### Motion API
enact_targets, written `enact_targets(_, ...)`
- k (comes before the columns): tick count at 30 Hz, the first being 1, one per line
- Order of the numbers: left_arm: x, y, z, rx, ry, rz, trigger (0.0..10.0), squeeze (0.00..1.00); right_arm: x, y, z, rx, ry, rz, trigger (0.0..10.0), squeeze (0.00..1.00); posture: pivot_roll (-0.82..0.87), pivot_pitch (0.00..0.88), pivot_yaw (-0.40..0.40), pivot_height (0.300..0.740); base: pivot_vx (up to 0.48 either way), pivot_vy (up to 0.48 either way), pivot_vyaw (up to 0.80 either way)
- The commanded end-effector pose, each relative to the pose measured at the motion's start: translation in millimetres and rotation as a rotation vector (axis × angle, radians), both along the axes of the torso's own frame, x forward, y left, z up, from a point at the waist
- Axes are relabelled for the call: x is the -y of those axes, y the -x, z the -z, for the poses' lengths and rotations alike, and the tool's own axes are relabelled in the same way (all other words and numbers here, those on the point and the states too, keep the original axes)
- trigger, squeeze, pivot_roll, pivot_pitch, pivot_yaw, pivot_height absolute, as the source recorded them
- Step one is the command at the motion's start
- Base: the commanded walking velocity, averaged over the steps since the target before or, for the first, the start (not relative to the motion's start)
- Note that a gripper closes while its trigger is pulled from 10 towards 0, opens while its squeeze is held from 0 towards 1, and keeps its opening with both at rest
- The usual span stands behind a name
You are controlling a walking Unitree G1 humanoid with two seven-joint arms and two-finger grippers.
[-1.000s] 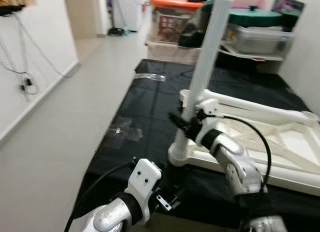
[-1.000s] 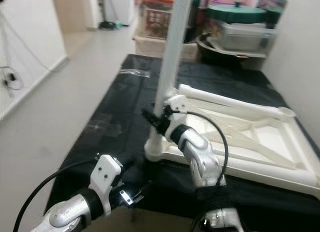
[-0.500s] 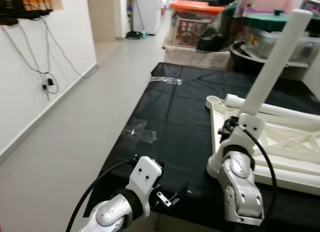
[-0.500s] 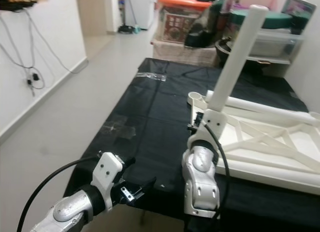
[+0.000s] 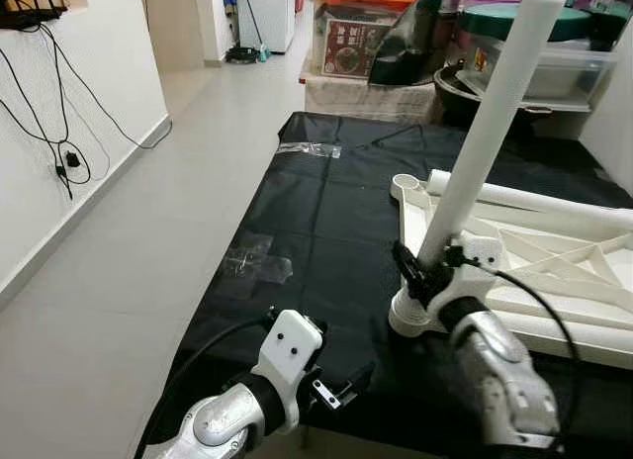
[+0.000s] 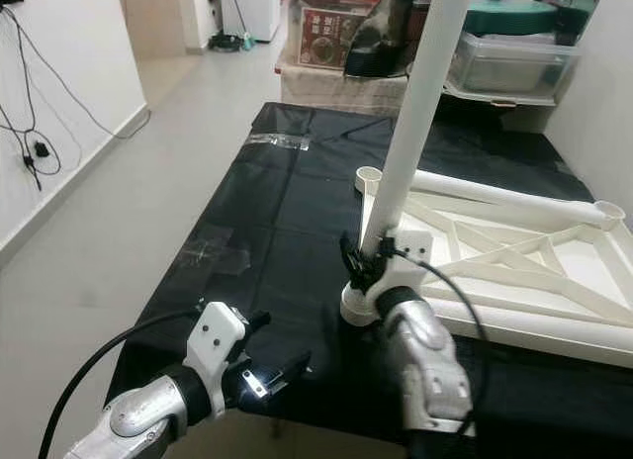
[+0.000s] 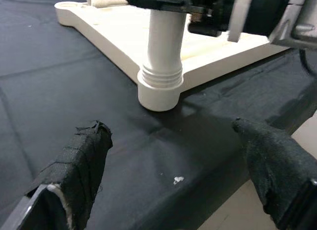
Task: Building children table
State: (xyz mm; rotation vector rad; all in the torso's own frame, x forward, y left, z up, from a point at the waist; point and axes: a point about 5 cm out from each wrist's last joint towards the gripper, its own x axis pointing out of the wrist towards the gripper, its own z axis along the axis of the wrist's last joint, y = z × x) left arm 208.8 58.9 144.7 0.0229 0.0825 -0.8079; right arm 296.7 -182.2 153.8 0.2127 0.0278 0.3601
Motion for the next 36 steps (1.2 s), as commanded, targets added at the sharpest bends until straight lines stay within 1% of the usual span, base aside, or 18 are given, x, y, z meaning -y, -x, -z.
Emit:
enact_targets(1, 0.8, -0.8, 2.3, -0.007, -0.003, 0.003, 10.0, 0.0, -14.5, 1.0, 0.8, -0.009, -0.048, -0.146, 10.0, 0.0, 0.15, 0.0, -0.071, 0.74, 0.0, 0.0, 0.0)
enact_targets(2, 0.9, -1.2, 2.6, -0.006, -0.004, 0.003, 10.0, 0.0, -11.2, 2.8, -3.3, -0.004, -0.035, -0.269, 10.0, 0.0, 0.15, 0.0, -0.071, 0.74, 0.0, 0.0, 0.0)
enact_targets(3, 0.9, -1.2, 2.6, -0.006, -0.004, 0.003, 10.0, 0.0, -11.2, 2.8, -3.3, -0.004, -0.035, -0.269, 10.0, 0.0, 0.15, 0.0, -0.071, 0.74, 0.0, 0.0, 0.0)
enact_targets(4, 0.8, -1.7, 2.9, -0.005, -0.006, 0.002, 10.0, 0.0, -9.2, 4.5, -7.6, 0.002, 0.003, -0.416, 10.0, 0.0, 0.16, 0.0, -0.075, 0.74, 0.0, 0.0, 0.0)
enact_targets(5, 0.8, -1.7, 2.9, -0.005, -0.006, 0.002, 10.0, 0.0, -9.2, 4.5, -7.6, 0.002, 0.003, -0.416, 10.0, 0.0, 0.16, 0.0, -0.075, 0.74, 0.0, 0.0, 0.0)
enact_targets(6, 0.8, -2.1, 3.2, -0.004, -0.007, 0.002, 10.0, 0.0, -8.8, 6.3, -9.8, -0.008, 0.044, -0.556, 10.0, 0.0, 0.16, 0.0, -0.08, 0.74, 0.0, 0.0, 0.0)
enact_targets(11, 0.2, -2.9, 3.6, -0.002, -0.01, 0.001, 10.0, 0.0, -12.8, 3.2, -11.0, -0.043, 0.184, -0.82, 10.0, 0.0, 0.18, 0.0, -0.083, 0.74, 0.0, 0.0, 0.0)
enact_targets(17, -0.8, -2.8, 4.6, -0.004, -0.013, -0.001, 10.0, 0.0, -19.5, 0.9, 0.5, -0.097, 0.35, -0.924, 10.0, 0.0, 0.18, 0.0, -0.081, 0.74, 0.0, 0.0, 0.0)
enact_targets(21, -1.0, -2.9, 4.7, -0.005, -0.014, -0.001, 10.0, 0.0, -20.6, 1.0, 4.7, -0.108, 0.386, -0.932, 10.0, 0.0, 0.18, 0.0, -0.081, 0.74, 0.0, 0.0, 0.0)
enact_targets(22, -1.1, -2.9, 4.7, -0.004, -0.014, -0.002, 10.0, 0.0, -20.7, -0.7, 8.3, -0.115, 0.407, -0.903, 0.0, 0.0, 0.18, 0.0, -0.081, 0.74, 0.0, 0.0, 0.0)
enact_targets(23, -1.1, -2.9, 4.7, -0.004, -0.014, -0.002, 10.0, 0.0, -20.7, -0.7, 8.3, -0.115, 0.407, -0.903, 0.0, 0.0, 0.18, 0.0, -0.081, 0.74, 0.0, 0.0, 0.0)
enact_targets(26, -1.2, -3.2, 4.5, -0.003, -0.014, -0.001, 10.0, 0.0, -14.1, -12.3, 5.2, -0.034, 0.387, -0.524, 0.0, 0.0, 0.18, 0.0, -0.079, 0.74, 0.0, 0.0, 0.0)
enact_targets(27, -1.2, -3.2, 4.5, -0.003, -0.014, -0.001, 10.0, 0.0, -14.1, -12.3, 5.2, -0.034, 0.387, -0.524, 0.0, 0.0, 0.18, 0.0, -0.079, 0.74, 0.0, 0.0, 0.0)
enact_targets(29, -1.4, -3.3, 4.3, -0.003, -0.014, 0.0, 10.0, 0.0, -8.6, -14.8, -0.3, -0.017, 0.296, -0.342, 0.0, 0.0, 0.17, 0.0, -0.071, 0.74, 0.0, 0.0, 0.0)
enact_targets(33, -1.3, -3.3, 4.4, -0.003, -0.013, 0.0, 10.0, 0.0, -6.1, -13.5, -1.6, -0.017, 0.244, -0.264, 0.0, 0.0, 0.17, 0.0, -0.071, 0.74, 0.0, 0.0, 0.0)
enact_targets(34, -1.3, -3.9, 4.4, -0.002, -0.013, 0.001, 10.0, 0.0, 2.9, -9.9, 1.8, -0.04, 0.167, 0.006, 0.0, 0.0, 0.16, 0.0, -0.069, 0.74, 0.0, 0.0, 0.0)
enact_targets(35, -1.3, -3.9, 4.4, -0.002, -0.013, 0.001, 10.0, 0.0, 2.9, -9.9, 1.8, -0.04, 0.167, 0.006, 0.0, 0.0, 0.16, 0.0, -0.069, 0.74, 0.0, 0.0, 0.0)
enact_targets(36, -1.2, -4.2, 4.5, -0.002, -0.013, 0.002, 10.0, 0.0, 8.5, -6.3, 6.1, -0.068, 0.147, 0.19, 0.0, 0.0, 0.15, 0.0, -0.065, 0.74, 0.0, 0.0, 0.0)
